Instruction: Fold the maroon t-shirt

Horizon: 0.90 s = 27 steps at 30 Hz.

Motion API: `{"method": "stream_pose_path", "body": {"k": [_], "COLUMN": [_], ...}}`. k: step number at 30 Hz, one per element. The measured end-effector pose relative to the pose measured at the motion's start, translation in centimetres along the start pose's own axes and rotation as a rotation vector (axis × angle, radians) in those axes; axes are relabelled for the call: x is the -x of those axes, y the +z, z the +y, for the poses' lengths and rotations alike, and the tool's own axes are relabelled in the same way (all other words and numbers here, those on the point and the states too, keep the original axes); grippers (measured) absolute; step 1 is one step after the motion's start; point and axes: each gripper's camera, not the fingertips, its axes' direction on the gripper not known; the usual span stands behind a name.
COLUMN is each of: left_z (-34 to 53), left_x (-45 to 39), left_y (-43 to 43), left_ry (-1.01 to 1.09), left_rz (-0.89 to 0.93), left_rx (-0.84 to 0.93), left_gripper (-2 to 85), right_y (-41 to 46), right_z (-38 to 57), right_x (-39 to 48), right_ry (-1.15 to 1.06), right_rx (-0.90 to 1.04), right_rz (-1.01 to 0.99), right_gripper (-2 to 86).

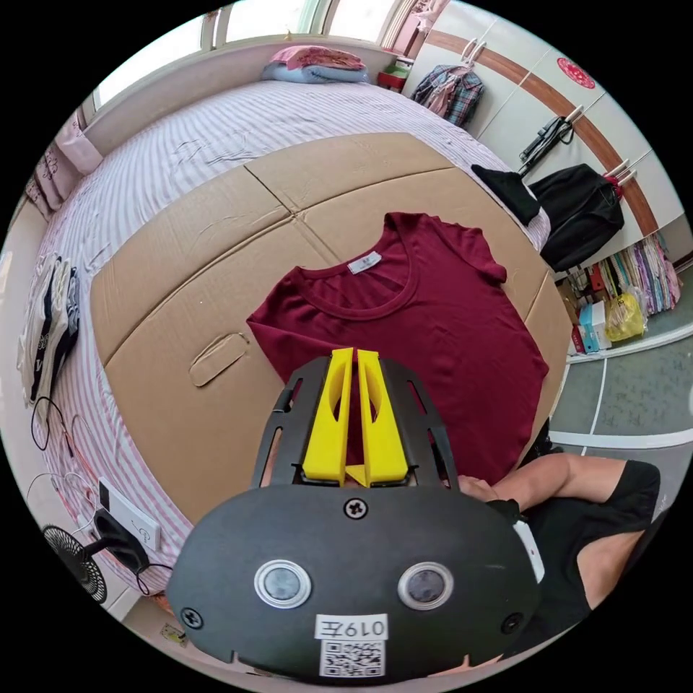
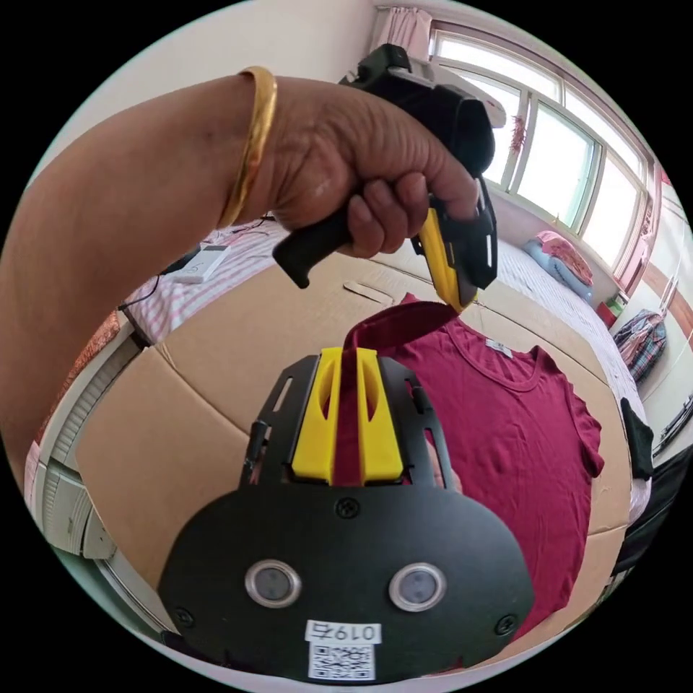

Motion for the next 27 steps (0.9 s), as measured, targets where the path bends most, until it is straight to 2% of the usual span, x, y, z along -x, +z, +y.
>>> {"method": "stream_pose_path", "body": {"k": [8, 11, 19, 24, 27], "left_z": [-2.5, -2.5, -1.2, 1.0, 3.3], "left_x": [-4.1, -5.0, -8.0, -11.5, -13.1], "left_y": [1.9, 2.1, 2.2, 1.4, -0.3], "left_ry": [-0.046, -0.071, -0.139, -0.113, -0.134], "left_rz": [-0.004, 0.069, 0.105, 0.228, 0.226], "left_rx": [0.105, 0.097, 0.096, 0.072, 0.032], "left_gripper": [1.6, 1.6, 2.8, 7.1, 8.1], "right_y": [-2.0, -3.3, -6.4, -8.6, -10.2], "right_z": [-1.2, -1.4, -1.6, -2.2, -2.7], "right_x": [-4.4, -6.0, -10.1, -13.0, -16.5], "right_ry": [-0.024, -0.033, -0.065, -0.048, 0.005], "right_rx": [0.116, 0.129, 0.166, 0.157, 0.138], "right_rz": [-0.126, -0.131, -0.150, -0.151, -0.134], "right_gripper": [7.7, 7.9, 7.7, 7.3, 6.9]}}
